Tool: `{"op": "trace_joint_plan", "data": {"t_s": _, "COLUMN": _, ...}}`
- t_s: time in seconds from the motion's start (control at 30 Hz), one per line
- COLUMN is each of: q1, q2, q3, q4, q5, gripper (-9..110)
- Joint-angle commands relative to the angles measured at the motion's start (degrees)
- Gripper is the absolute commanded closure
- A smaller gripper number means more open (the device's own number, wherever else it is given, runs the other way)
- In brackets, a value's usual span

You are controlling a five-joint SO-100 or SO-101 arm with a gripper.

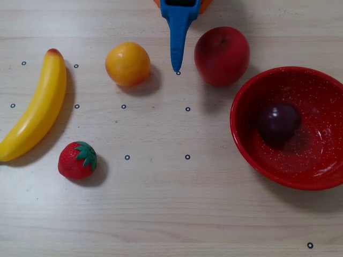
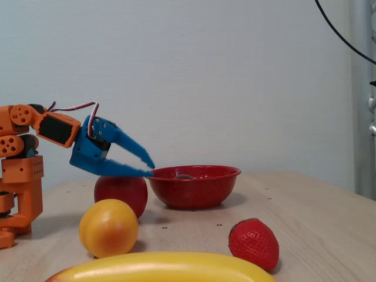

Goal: Put plum in the red bowl.

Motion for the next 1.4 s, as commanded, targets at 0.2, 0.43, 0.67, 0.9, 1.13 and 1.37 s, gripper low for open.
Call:
{"op": "trace_joint_plan", "data": {"t_s": 0.2, "q1": -1.32, "q2": 0.88, "q3": 0.53, "q4": 9.14, "q5": -3.52, "gripper": 101}}
{"op": "trace_joint_plan", "data": {"t_s": 0.43, "q1": 0.0, "q2": 0.44, "q3": 0.62, "q4": 13.36, "q5": -6.68, "gripper": 101}}
{"op": "trace_joint_plan", "data": {"t_s": 0.67, "q1": 0.7, "q2": 0.88, "q3": 0.62, "q4": 14.68, "q5": -8.09, "gripper": 101}}
{"op": "trace_joint_plan", "data": {"t_s": 0.9, "q1": 0.62, "q2": 0.88, "q3": 0.62, "q4": 14.94, "q5": -8.17, "gripper": 101}}
{"op": "trace_joint_plan", "data": {"t_s": 1.13, "q1": 0.62, "q2": 0.88, "q3": 0.62, "q4": 14.94, "q5": -8.17, "gripper": 101}}
{"op": "trace_joint_plan", "data": {"t_s": 1.37, "q1": 0.62, "q2": 0.88, "q3": 0.62, "q4": 14.94, "q5": -8.17, "gripper": 101}}
